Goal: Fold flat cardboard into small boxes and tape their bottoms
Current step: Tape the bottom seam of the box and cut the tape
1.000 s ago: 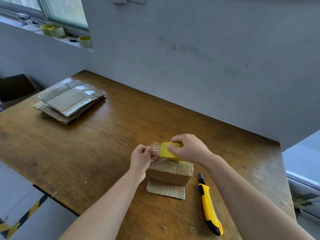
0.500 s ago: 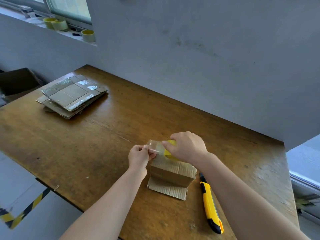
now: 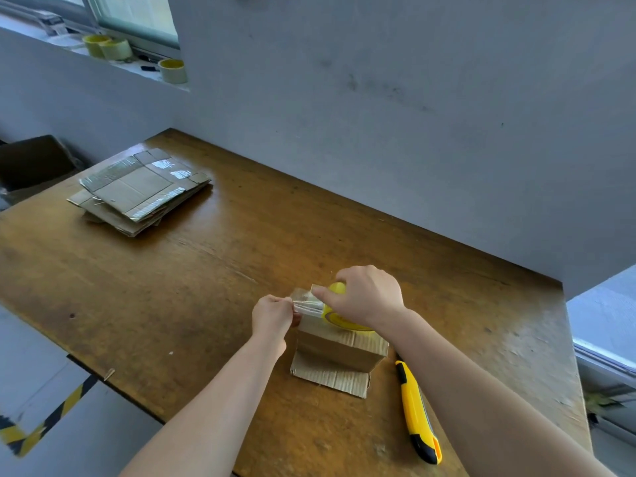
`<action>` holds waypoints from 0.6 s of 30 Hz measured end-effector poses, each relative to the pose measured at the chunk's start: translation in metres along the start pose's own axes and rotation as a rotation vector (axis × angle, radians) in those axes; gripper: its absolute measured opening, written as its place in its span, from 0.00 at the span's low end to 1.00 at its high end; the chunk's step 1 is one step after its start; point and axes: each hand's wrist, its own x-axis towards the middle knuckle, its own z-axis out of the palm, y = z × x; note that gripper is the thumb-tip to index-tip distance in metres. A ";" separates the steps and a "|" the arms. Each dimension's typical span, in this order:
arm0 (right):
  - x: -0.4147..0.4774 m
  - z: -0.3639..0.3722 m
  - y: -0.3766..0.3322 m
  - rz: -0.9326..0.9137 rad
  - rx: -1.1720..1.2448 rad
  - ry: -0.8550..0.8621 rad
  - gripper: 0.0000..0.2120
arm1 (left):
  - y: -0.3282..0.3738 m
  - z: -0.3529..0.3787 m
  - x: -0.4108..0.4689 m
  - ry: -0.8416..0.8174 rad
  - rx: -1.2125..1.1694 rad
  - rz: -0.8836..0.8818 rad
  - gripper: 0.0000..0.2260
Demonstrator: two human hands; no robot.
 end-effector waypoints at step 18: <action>-0.002 0.005 0.007 0.106 0.254 0.055 0.17 | -0.017 0.009 0.012 -0.022 0.106 0.004 0.06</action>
